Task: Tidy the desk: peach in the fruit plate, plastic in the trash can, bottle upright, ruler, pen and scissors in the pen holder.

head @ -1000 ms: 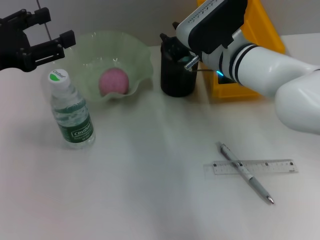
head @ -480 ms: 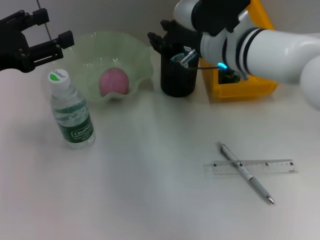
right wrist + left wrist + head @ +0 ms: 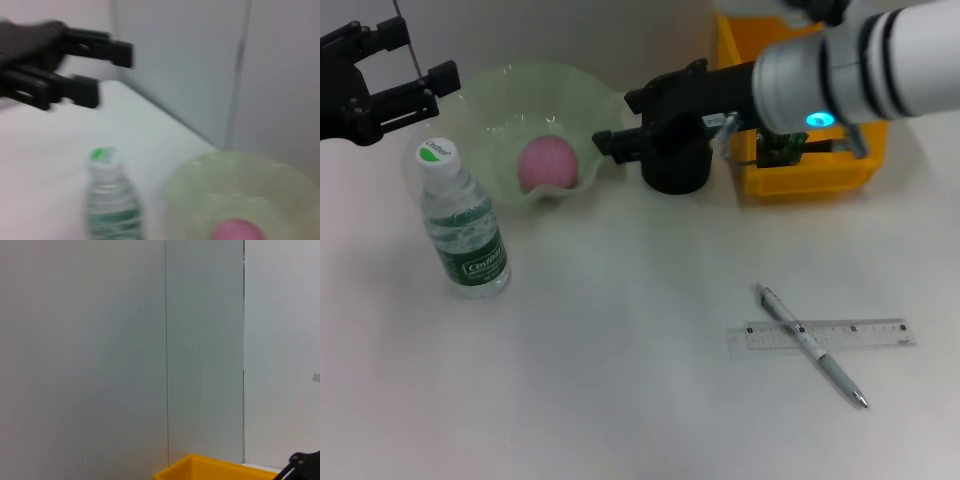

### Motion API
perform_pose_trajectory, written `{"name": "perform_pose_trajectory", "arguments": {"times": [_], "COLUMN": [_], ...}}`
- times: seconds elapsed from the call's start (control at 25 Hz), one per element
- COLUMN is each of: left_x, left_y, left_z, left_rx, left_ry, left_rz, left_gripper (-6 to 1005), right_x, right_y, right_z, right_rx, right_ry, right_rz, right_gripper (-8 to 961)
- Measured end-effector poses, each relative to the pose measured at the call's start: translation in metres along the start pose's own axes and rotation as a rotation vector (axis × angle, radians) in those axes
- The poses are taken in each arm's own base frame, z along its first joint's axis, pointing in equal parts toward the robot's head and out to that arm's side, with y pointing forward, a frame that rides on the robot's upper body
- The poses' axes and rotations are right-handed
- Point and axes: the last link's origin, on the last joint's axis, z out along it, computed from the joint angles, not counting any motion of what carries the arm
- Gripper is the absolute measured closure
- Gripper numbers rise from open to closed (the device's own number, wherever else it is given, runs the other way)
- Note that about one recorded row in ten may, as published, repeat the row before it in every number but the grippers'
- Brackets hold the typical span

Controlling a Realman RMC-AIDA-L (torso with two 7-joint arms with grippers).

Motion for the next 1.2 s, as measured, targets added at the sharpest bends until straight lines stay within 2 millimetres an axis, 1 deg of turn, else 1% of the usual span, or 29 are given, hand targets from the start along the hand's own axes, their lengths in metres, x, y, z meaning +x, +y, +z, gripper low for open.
{"name": "perform_pose_trajectory", "arguments": {"times": [0.12,0.24,0.36,0.44,0.56,0.72,0.88,1.0,1.2], "left_x": [0.0,-0.001,-0.001,-0.002,-0.002,-0.001,-0.001,-0.001,-0.001], "left_y": [0.0,0.0,0.001,0.001,0.001,0.001,0.001,0.001,0.001], "left_z": [0.0,-0.001,-0.002,-0.002,-0.002,-0.002,-0.002,-0.002,-0.002], "left_rx": [-0.001,-0.001,0.001,0.001,0.001,0.001,0.001,0.002,0.004], "left_ry": [0.0,-0.001,-0.002,-0.002,0.0,0.005,0.008,0.011,0.011], "left_rz": [0.0,-0.001,-0.009,-0.011,-0.015,-0.018,-0.018,-0.016,-0.017], "left_gripper": [193,193,193,193,193,193,193,193,193], "right_x": [0.002,0.01,0.024,0.027,0.033,0.039,0.041,0.039,0.042], "right_y": [-0.007,-0.021,-0.032,-0.034,-0.036,-0.041,-0.038,-0.035,-0.026], "right_z": [-0.011,-0.017,-0.017,-0.017,-0.017,-0.016,-0.014,-0.016,-0.02], "right_rx": [-0.105,-0.116,-0.079,-0.071,-0.059,-0.046,-0.131,-0.183,-0.284], "right_ry": [-0.024,-0.055,-0.038,-0.025,0.0,0.115,0.264,0.3,0.366], "right_rz": [0.029,0.07,0.11,0.11,0.116,0.178,0.129,0.07,-0.041], "right_gripper": [390,300,321,335,382,444,475,489,474]}}
